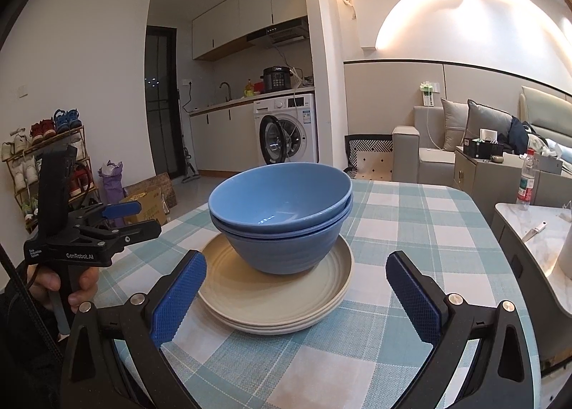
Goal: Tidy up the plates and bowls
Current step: 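Pull both grippers back from the bowl and plate stack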
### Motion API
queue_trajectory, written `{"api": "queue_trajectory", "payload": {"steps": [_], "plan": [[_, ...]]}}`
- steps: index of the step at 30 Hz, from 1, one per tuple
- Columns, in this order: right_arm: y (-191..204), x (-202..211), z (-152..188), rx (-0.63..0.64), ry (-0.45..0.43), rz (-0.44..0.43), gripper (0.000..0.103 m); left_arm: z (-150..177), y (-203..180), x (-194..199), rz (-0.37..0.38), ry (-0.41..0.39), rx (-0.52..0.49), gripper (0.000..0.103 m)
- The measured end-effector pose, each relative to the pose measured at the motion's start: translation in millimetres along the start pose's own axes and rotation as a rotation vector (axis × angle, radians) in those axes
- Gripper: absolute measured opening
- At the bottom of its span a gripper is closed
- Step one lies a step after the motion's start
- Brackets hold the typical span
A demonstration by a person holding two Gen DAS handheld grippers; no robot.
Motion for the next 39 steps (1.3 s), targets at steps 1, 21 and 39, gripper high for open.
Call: {"api": "queue_trajectory", "payload": {"steps": [1,21,39], "plan": [[0.7,1.0,-0.2,0.004,-0.005,0.002,0.102,0.4,-0.4,0.1,0.002,-0.001,-0.002,0.103],[6.1,2.8,-1.5,0.016,-0.023,-0.009,0.102,-0.2,-2.6,6.9,0.007,-0.02,-0.02,0.103],[6.5,3.2,-0.9,0.017,-0.026,-0.009,0.102,-1.5,-2.2,9.1,0.013,-0.019,-0.019,0.103]]}}
Point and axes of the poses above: each gripper's, at about its wrist camera, not at the fingertips, and x roughly against the way its jaws point, y to its left, z to its underside, the point moved 10 cm from there along -x, roughly the way its jaws point, and after that the axes turned 10 degrees about -z, right-handed, at the moved point
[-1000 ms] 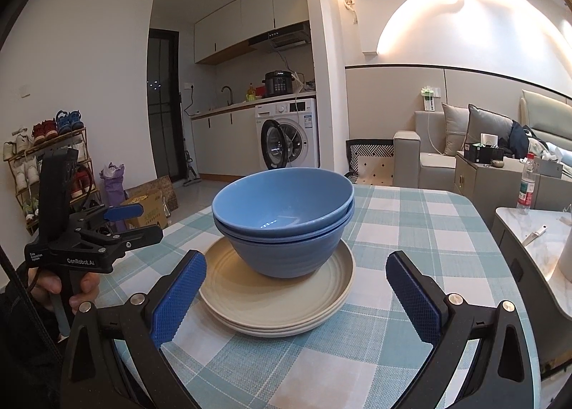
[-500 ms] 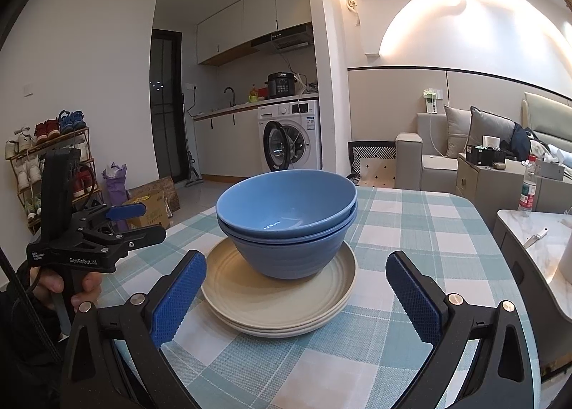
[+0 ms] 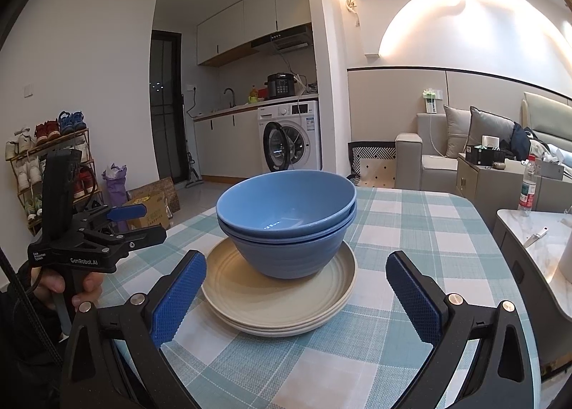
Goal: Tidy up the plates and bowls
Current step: 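Pull both grippers back from the bowl and plate stack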
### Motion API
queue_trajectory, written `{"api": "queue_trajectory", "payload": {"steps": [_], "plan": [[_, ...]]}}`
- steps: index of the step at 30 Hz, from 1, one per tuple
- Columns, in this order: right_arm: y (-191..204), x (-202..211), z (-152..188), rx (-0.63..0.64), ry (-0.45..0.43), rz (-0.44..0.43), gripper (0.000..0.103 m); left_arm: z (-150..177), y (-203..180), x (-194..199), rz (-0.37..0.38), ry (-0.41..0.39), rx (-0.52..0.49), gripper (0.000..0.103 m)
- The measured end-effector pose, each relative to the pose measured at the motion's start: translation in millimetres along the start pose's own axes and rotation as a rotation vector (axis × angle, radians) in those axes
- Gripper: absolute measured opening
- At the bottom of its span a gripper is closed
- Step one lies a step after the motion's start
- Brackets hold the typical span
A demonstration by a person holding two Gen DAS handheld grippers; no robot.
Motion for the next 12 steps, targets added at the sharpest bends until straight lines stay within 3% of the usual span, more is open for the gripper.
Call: {"api": "queue_trajectory", "payload": {"steps": [12], "plan": [[0.8,0.1,0.7,0.0,0.001,0.001,0.102,0.8,-3.7,1.0,0.015,0.002,-0.003,0.103]]}}
Point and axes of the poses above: each gripper's, at about its wrist camera, not at the fingertips, and x roughly against the way its jaws point, y to its left, z to its underside, the point moved 10 cm from there along -x, roughly the way its jaws point, and after that the axes turned 10 degrees about -z, right-handed, at the moved point
